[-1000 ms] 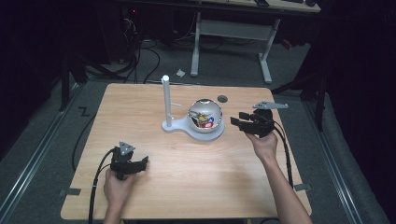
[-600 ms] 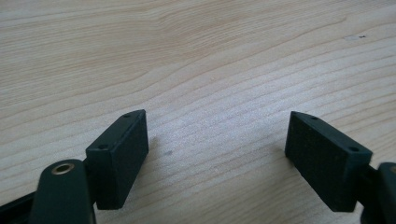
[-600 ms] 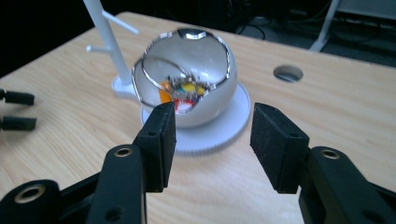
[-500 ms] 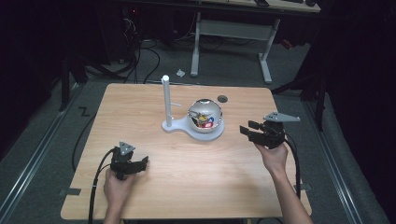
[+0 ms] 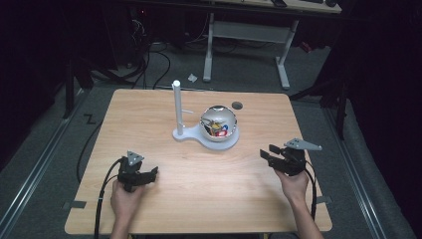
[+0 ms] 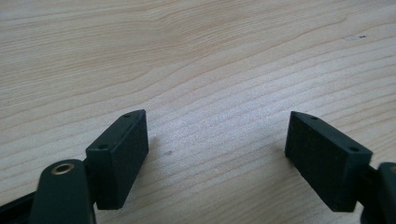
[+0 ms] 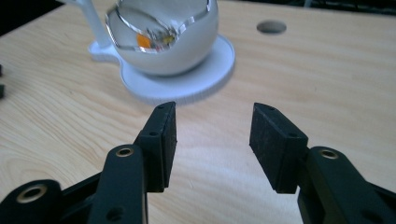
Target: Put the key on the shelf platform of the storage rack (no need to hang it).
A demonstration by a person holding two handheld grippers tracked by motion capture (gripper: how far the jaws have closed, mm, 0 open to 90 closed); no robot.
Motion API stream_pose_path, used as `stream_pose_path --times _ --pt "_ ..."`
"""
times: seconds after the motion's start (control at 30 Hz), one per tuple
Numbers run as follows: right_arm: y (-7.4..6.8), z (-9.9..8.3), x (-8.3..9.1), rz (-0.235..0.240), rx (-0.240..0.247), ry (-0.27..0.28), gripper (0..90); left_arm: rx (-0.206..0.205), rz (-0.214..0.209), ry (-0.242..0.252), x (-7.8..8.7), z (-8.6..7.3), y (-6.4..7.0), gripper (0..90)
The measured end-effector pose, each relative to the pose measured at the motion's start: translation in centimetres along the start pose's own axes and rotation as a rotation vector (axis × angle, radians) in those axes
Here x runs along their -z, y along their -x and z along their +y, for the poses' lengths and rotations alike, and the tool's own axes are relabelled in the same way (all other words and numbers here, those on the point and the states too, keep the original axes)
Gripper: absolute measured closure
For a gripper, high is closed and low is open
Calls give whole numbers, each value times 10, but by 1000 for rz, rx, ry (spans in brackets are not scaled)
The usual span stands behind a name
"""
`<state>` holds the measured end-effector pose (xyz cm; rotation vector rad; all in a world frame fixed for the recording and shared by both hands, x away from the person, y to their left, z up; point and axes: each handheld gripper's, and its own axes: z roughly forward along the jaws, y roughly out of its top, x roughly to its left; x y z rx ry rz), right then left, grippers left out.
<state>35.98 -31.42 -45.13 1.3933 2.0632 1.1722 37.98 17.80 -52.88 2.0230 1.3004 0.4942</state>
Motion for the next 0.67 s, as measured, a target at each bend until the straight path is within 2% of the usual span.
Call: stream_pose_path --times 0.07,0.1,0.13,0.17,0.2,0.3,0.33,0.37,0.4,0.47,0.53,0.67 --pt "3 -18 -10 -26 -18 -30 502 0 0 0 0 0 0 219" --pt "3 -18 -10 -26 -18 -30 502 0 0 0 0 0 0 219" --pt "6 -29 -18 -49 -18 -57 496 0 0 0 0 0 0 218" --pt "6 -29 -18 -49 -18 -57 496 0 0 0 0 0 0 219" --pt "8 -38 -25 -80 -12 -80 493 0 0 0 0 0 0 219" --pt "11 -44 -31 -92 -18 -102 487 0 0 0 0 0 0 219" --pt "12 -50 -35 -113 -13 -121 481 0 0 0 0 0 0 219" --pt "12 -50 -35 -113 -13 -121 481 0 0 0 0 0 0 219" --pt "13 -53 -39 -133 -3 -152 459 0 1 0 0 0 0 219" --pt "12 -53 -40 -141 -4 -156 462 0 1 0 0 0 0 219" --pt "8 -53 -41 -166 31 -165 455 0 1 0 0 0 0 219" --pt "7 -53 -41 -166 40 -167 455 0 1 0 0 0 0 219"
